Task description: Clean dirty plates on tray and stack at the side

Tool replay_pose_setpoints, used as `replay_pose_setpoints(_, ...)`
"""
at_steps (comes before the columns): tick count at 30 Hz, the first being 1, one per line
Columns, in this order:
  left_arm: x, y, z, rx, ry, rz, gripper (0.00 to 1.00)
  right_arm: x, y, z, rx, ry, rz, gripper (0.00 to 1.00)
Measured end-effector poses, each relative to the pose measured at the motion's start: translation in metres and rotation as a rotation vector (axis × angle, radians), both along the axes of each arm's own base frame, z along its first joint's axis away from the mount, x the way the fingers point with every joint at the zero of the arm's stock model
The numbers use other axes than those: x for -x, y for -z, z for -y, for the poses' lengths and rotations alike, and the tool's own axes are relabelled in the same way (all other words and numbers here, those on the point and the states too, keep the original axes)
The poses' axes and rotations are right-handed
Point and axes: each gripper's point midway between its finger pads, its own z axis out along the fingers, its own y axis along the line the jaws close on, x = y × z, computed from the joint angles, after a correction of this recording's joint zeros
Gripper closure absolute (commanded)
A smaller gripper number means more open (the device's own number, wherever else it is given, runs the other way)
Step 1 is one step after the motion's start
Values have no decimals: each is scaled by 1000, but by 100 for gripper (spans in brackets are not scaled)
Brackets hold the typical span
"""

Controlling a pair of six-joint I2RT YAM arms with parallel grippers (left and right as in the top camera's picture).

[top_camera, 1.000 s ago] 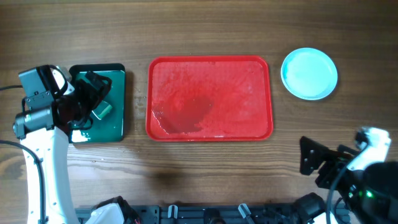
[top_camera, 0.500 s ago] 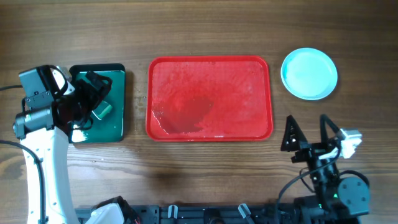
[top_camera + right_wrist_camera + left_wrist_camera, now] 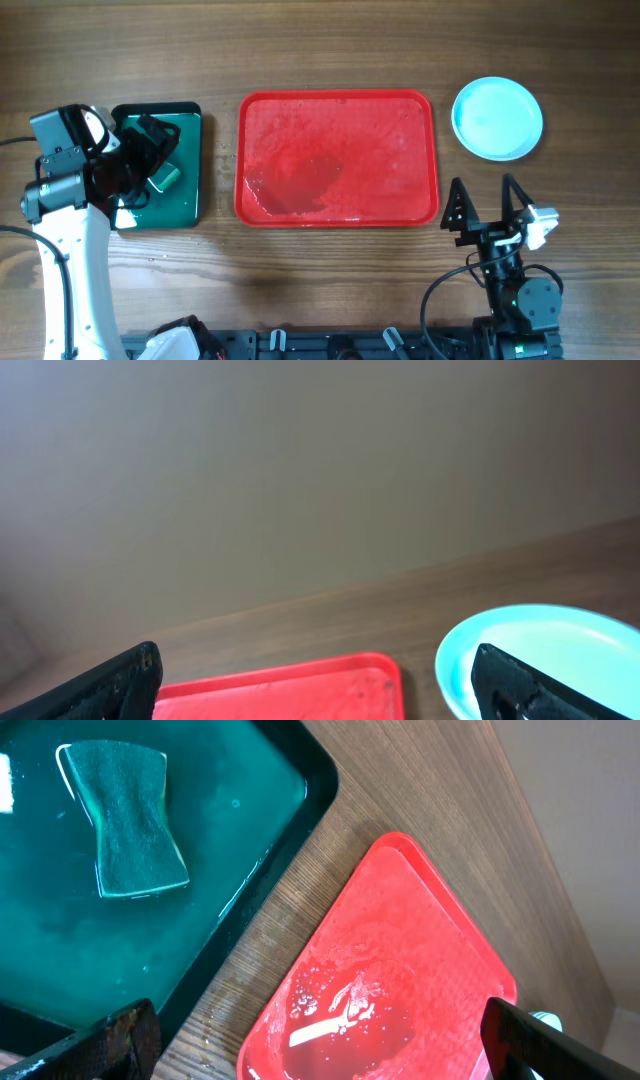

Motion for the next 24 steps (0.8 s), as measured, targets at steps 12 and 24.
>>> replay_pose_setpoints(12, 0, 0, 0, 0, 0, 0, 0, -4, 36, 24, 17, 98, -145, 0)
replay_pose_setpoints(24, 0, 0, 0, 0, 0, 0, 0, -4, 37, 22, 355, 108, -121, 0)
